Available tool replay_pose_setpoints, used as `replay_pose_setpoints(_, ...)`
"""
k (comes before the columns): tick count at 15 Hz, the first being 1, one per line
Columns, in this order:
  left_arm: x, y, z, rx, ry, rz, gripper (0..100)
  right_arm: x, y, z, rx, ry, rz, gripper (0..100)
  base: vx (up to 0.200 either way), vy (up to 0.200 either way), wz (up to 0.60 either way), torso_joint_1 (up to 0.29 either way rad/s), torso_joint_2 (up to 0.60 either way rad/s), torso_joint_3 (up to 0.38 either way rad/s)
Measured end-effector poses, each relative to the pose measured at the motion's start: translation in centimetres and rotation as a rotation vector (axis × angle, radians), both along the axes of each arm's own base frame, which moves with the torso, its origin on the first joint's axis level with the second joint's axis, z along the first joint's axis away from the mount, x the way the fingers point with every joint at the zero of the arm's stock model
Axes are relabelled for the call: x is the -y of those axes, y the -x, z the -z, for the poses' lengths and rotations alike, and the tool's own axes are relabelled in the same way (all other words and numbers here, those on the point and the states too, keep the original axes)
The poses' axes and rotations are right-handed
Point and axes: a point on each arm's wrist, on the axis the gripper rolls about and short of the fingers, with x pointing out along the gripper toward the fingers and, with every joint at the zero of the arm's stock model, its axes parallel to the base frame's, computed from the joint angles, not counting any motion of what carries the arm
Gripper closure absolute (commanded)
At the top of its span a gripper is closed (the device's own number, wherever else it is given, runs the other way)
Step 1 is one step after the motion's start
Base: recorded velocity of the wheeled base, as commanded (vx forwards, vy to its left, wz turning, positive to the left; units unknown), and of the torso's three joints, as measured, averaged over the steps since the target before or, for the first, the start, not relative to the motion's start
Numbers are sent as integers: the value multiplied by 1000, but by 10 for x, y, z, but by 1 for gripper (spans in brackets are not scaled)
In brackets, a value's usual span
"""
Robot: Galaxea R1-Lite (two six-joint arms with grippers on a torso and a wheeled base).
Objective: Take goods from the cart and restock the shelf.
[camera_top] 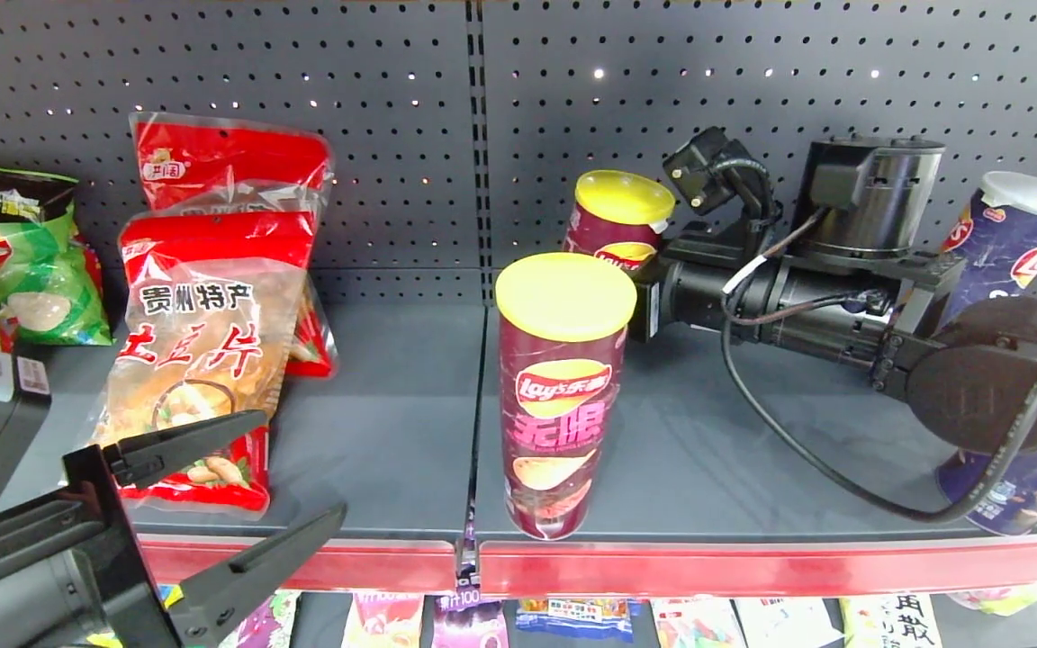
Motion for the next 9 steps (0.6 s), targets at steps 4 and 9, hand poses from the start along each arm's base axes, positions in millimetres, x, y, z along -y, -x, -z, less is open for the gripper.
replay_pose_setpoints(4,0,0,0,1,0,0,0,-7,4,1,-3,2,-22,100,0,0,0,0,0,0)
replay_pose_setpoints(9,-1,-4,-4,-1,-2,-26,0,-11,10,7,-22,10,-50,100,0,0,0,0,0,0)
